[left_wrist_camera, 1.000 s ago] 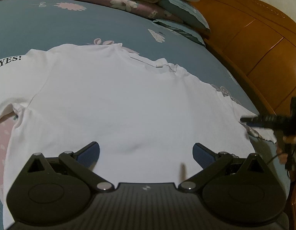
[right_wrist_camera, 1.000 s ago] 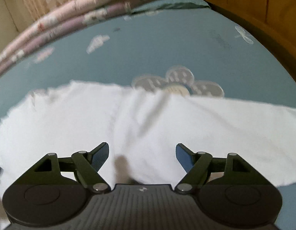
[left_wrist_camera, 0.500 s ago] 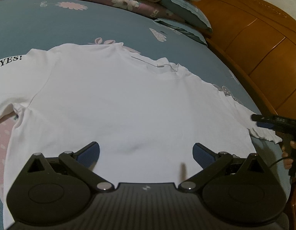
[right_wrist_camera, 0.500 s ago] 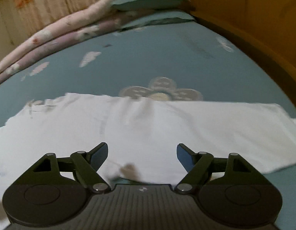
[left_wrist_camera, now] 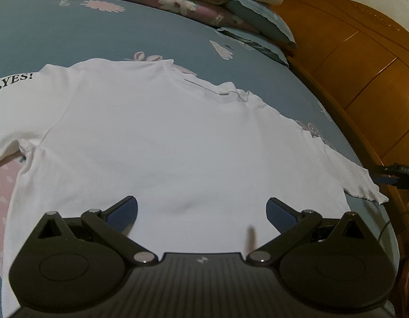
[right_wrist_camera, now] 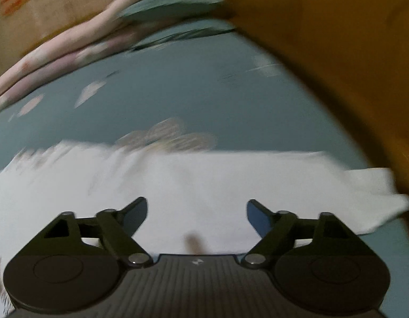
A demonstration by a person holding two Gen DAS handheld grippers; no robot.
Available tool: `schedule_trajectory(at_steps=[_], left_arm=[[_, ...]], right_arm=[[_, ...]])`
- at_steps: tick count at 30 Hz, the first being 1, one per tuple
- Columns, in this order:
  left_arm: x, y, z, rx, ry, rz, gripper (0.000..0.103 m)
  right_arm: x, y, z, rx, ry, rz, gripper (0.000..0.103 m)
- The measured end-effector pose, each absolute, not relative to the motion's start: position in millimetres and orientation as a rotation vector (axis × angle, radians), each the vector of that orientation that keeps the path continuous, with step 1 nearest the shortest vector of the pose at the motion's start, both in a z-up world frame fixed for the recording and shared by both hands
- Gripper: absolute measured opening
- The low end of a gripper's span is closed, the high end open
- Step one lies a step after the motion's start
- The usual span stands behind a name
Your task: Fold clothes
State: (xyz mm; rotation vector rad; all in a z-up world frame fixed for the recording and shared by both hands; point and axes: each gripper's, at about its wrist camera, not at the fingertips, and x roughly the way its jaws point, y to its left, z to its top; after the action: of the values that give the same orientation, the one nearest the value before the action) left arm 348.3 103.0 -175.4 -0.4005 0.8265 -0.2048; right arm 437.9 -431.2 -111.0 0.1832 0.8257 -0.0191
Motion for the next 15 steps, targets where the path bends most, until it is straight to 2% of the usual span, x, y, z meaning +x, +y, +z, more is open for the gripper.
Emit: schedule_trajectory(at_steps=[6,11,15], left_arm=[[348,102,-176,-0.394,0.822,-0.201,0.102],[348,102,-177,-0.399,0.817,-0.197,0.102],[348,101,-177,-0.386,0.811,-0.198,0.102]], right_arm=[[447,-510,-110,0.298,0.793,-0.205,0.078],[470,-546,-129,0.388,0.813,-0.284,0.063],[484,-562,-149,0.458,0.835,-0.357,0.062]])
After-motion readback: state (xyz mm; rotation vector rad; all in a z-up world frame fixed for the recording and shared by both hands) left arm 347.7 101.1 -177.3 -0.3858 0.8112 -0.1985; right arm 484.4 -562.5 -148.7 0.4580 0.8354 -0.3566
